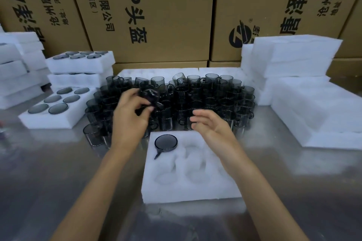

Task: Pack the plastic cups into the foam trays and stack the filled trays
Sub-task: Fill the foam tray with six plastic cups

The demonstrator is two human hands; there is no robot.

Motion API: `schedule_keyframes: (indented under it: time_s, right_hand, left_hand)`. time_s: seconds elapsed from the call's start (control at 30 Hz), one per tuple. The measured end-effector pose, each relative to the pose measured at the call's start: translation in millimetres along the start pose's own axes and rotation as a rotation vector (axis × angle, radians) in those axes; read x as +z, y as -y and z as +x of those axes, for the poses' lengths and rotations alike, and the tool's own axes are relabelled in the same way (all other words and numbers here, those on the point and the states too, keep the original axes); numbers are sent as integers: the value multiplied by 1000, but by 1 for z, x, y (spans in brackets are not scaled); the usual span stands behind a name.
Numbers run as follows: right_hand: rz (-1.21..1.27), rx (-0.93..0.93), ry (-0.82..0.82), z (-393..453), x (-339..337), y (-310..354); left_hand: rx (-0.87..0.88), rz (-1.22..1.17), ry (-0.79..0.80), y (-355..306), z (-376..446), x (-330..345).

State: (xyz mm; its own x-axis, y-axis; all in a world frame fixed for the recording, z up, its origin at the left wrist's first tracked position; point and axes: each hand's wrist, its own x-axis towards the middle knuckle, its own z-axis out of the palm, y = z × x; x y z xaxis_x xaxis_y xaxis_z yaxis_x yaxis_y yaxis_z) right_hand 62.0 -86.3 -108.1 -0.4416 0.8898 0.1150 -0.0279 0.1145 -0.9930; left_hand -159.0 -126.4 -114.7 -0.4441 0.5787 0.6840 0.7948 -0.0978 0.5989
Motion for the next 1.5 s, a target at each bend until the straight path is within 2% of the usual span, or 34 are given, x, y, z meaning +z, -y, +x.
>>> schedule_keyframes:
  time_s: [0.13, 0.2, 0.37, 0.5, 0.57, 0.63, 0.7, 0.8, 0.93, 1.07, 1.2, 1.5]
  right_hand:
    - [-173, -125, 61, 13, 9, 5]
    - [-157, -202, 48, 12, 11, -1]
    - [-92, -277, -5, 7, 2, -12]
    - [-138, -321, -62, 2, 4, -14]
    - [-194, -329, -99, 1, 4, -14]
    - [-223, -321, -113, -1, 3, -12]
    - [-151, -302, -92, -2, 2, -10]
    - [-123, -240, -74, -1, -5, -8]
    - [-320, -171, -73, 3, -17, -10]
    - [-470, -138, -3, 3, -27, -11]
    - [-490, -129, 39, 2, -32, -13]
    - [-468, -119, 45, -1, -33, -8]
  left_hand:
    - [154, -93, 70, -38, -24, 10]
    - [250, -65, 79, -48, -32, 12]
    - [181, -141, 131, -62, -41, 11]
    - [278, -68, 83, -64, -42, 10]
    - [213, -160, 119, -66, -42, 9]
    - [67, -355, 218, -67, -41, 6]
    - [-68, -514, 338, -64, -38, 2]
    - [-148, -600, 494, -55, -37, 2]
    - [-247, -644, 617, -46, -39, 5]
    - [-214, -547, 743, -39, -38, 5]
    - [-143, -454, 776, -37, -38, 3]
    - [-168, -502, 851, -41, -38, -1]
